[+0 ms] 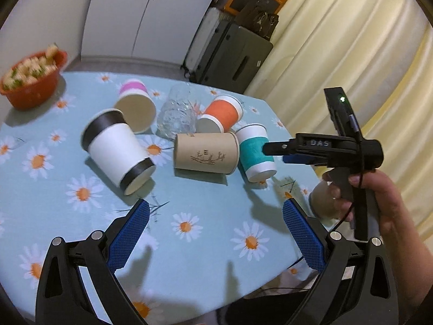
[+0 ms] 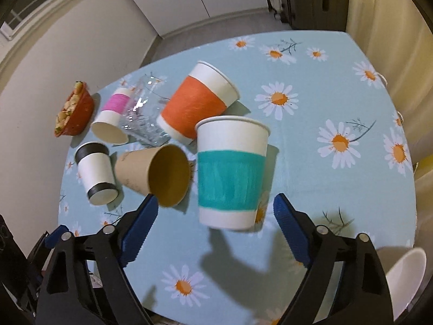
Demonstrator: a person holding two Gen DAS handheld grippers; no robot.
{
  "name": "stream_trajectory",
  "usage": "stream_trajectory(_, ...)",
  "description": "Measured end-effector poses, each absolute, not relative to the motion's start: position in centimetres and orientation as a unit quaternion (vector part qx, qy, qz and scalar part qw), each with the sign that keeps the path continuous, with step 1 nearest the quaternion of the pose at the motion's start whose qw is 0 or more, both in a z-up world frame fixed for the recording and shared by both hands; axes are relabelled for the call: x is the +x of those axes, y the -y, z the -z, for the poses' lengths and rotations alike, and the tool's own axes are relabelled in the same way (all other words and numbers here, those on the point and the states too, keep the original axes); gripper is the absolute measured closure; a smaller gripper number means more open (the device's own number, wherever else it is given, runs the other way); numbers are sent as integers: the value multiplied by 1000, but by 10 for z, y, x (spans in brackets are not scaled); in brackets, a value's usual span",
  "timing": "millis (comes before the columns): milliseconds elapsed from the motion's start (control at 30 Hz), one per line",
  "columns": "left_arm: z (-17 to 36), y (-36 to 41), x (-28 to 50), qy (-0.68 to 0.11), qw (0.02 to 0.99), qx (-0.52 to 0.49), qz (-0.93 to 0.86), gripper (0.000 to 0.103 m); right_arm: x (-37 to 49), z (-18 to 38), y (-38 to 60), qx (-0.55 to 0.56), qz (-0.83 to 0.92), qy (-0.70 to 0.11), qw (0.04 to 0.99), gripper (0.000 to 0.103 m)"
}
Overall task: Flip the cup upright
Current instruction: 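Reach the left tool to the teal-sleeved cup lying on its side and grasp it, then lift the teal-sleeved cup with the left tool and rotate it open end up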
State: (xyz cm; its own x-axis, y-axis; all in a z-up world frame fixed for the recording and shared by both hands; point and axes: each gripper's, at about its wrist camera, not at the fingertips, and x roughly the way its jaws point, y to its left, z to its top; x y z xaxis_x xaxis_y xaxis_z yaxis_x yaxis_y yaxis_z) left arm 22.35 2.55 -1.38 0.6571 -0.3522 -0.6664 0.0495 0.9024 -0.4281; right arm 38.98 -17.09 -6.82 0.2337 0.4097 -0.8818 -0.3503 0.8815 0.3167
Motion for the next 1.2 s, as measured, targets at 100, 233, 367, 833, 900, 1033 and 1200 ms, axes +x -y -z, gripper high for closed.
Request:
stream_trajectory(100, 19, -21, 237, -412, 878, -205, 135, 7, 401, 73, 167, 23, -240, -580, 778, 20)
stream_trajectory(233, 25, -10, 251, -426, 865, -211, 161, 7, 412, 81, 165, 18, -234, -595, 769, 21)
stream_trajectory(367, 26, -5, 257, -433, 855, -225, 177, 7, 419, 85, 163, 18, -234, -604, 762, 27)
stream_trajectory(833, 28, -4, 259, -437, 838, -259, 198, 7, 417, 84, 167, 18, -242, -612, 753, 42)
stream_trajectory(900, 26, -5, 255, -435, 840, -258, 198, 7, 410, 78, 170, 24, -245, -611, 752, 42)
stream_trajectory(1033, 22, -6, 244, -430, 838, -266, 204, 7, 391, 68, 173, 32, -254, -611, 749, 42)
stream_trajectory(1200, 15, -13, 225, -420, 839, -275, 208, 7, 357, 56, 173, 43, -274, -610, 742, 42)
